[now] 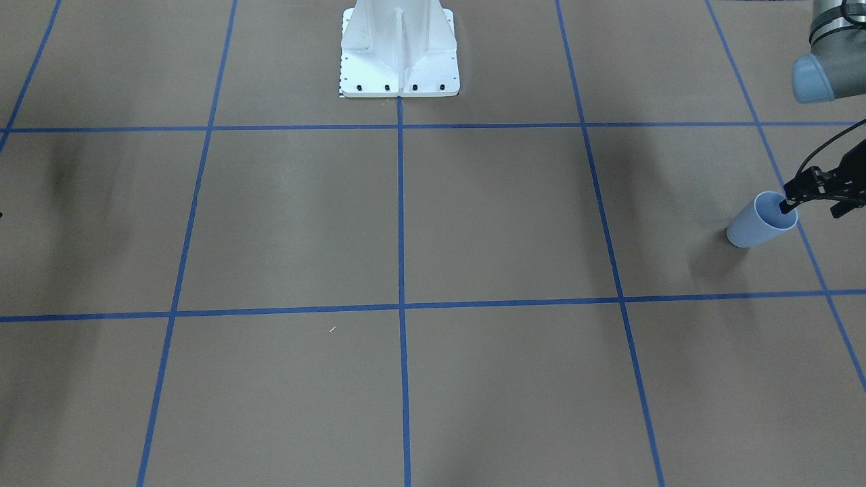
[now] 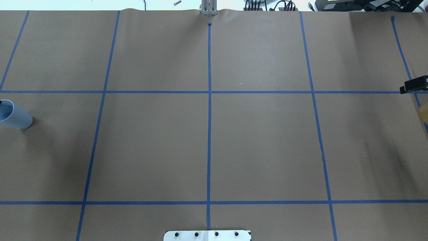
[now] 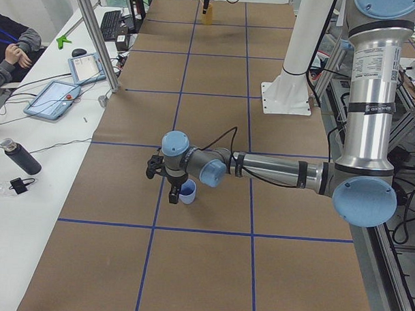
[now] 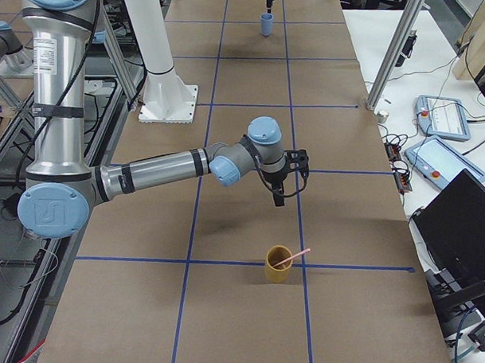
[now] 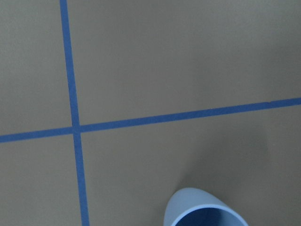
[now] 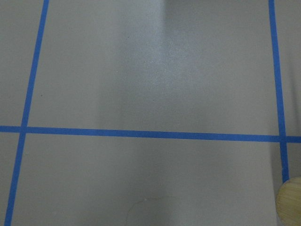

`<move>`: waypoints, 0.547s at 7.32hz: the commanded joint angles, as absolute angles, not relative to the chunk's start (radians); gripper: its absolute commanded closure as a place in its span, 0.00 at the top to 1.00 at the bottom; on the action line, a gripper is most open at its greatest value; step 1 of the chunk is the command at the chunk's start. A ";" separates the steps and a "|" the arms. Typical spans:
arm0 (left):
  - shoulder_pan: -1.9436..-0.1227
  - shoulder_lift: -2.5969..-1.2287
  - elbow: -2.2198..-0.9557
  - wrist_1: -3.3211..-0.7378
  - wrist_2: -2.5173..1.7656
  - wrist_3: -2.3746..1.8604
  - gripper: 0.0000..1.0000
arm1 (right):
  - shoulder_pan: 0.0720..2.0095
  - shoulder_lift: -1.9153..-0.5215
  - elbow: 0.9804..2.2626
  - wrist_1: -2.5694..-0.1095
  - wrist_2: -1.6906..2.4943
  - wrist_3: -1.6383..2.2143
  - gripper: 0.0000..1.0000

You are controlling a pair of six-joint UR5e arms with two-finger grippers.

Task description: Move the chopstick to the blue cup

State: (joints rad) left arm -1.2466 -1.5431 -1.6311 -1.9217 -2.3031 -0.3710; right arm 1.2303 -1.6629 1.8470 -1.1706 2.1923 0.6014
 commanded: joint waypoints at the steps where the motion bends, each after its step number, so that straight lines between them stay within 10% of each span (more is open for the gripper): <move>1: -1.210 -1.543 -1.609 -1.928 -2.286 -0.370 0.89 | 1.230 -1.663 1.847 -1.170 2.192 0.601 1.00; 4: -1.164 -1.560 -1.524 -2.006 -2.260 -0.368 0.21 | 1.230 -1.663 1.845 -1.170 2.192 0.603 1.00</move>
